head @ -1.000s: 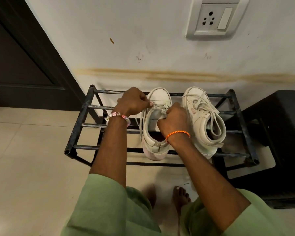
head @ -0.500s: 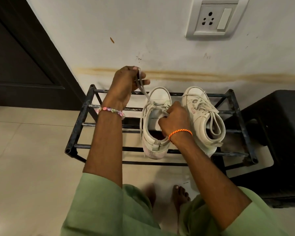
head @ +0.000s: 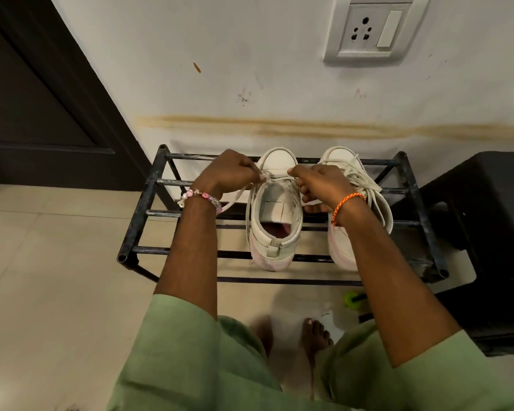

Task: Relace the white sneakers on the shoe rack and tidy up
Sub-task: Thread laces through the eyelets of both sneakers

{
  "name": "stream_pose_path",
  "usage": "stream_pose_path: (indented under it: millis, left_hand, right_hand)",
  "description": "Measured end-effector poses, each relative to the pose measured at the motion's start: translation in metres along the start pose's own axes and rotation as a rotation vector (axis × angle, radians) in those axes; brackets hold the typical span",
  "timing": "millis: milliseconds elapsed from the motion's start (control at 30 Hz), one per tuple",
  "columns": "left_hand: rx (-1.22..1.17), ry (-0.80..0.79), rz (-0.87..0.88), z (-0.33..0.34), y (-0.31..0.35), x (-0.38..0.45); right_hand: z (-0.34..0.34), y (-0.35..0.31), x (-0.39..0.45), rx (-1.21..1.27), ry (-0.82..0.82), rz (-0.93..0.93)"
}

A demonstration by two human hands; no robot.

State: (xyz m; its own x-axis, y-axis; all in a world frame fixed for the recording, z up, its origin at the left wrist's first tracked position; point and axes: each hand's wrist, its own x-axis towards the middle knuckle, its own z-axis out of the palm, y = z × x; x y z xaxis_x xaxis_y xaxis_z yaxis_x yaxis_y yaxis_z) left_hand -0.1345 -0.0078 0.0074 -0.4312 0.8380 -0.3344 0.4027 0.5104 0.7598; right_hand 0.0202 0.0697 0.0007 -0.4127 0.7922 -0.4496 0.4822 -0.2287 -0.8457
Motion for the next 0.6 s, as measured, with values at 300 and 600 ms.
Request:
stream_pose_path:
  millis: [300, 600]
  left_hand:
    - [-0.515, -0.005, -0.163, -0.005, 0.008, -0.004]
    - [-0.749, 0.217, -0.065, -0.021, 0.018, -0.004]
  right_hand:
    - [-0.009, -0.005, -0.004, -0.114, -0.253, 0.018]
    - [-0.009, -0.005, -0.003, -0.097, -0.241, 0.112]
